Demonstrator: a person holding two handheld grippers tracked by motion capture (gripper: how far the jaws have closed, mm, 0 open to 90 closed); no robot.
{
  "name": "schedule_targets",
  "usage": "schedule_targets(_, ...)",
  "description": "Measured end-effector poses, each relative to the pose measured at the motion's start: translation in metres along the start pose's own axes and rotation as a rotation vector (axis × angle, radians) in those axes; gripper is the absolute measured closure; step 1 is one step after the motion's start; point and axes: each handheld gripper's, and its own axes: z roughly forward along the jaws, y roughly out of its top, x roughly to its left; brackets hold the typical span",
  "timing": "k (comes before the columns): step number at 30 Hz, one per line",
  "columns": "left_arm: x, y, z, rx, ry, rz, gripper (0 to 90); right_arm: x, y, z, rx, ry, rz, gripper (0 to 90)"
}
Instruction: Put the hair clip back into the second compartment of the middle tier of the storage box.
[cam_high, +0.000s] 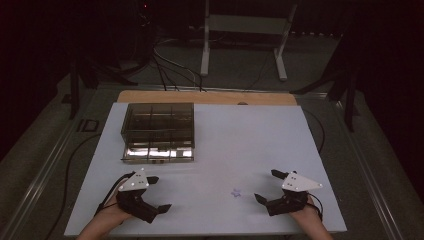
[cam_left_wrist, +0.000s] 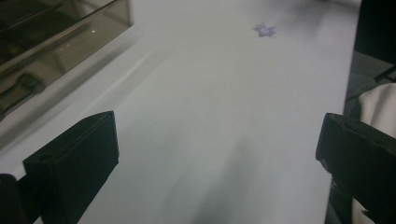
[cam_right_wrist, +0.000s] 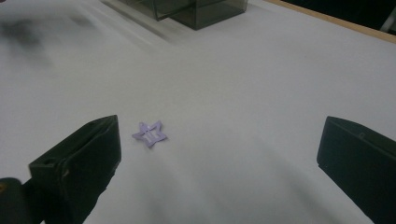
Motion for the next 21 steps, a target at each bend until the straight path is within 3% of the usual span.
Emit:
schedule_targets(7, -0.007, 0.014, 0.011, 0.018, -0.041, 0.025, 0.0, 0.0, 0.0, 0.0, -0.001, 0.0, -0.003, 0.1)
schedule_targets(10, -0.009, 0.019, 0.017, 0.02, -0.04, 0.032, 0.0, 0.0, 0.0, -0.001, -0.002, -0.001, 0.0, 0.1)
schedule_targets(16, -0.013, 0.029, 0.032, 0.045, -0.057, 0.012, 0.0, 0.0, 0.0, -0.001, -0.002, -0.001, -0.002, 0.1)
schedule_targets(21, -0.02, 0.037, 0.045, 0.064, -0.079, 0.044, 0.0, 0.0, 0.0, -0.001, -0.003, -0.002, 0.0, 0.1)
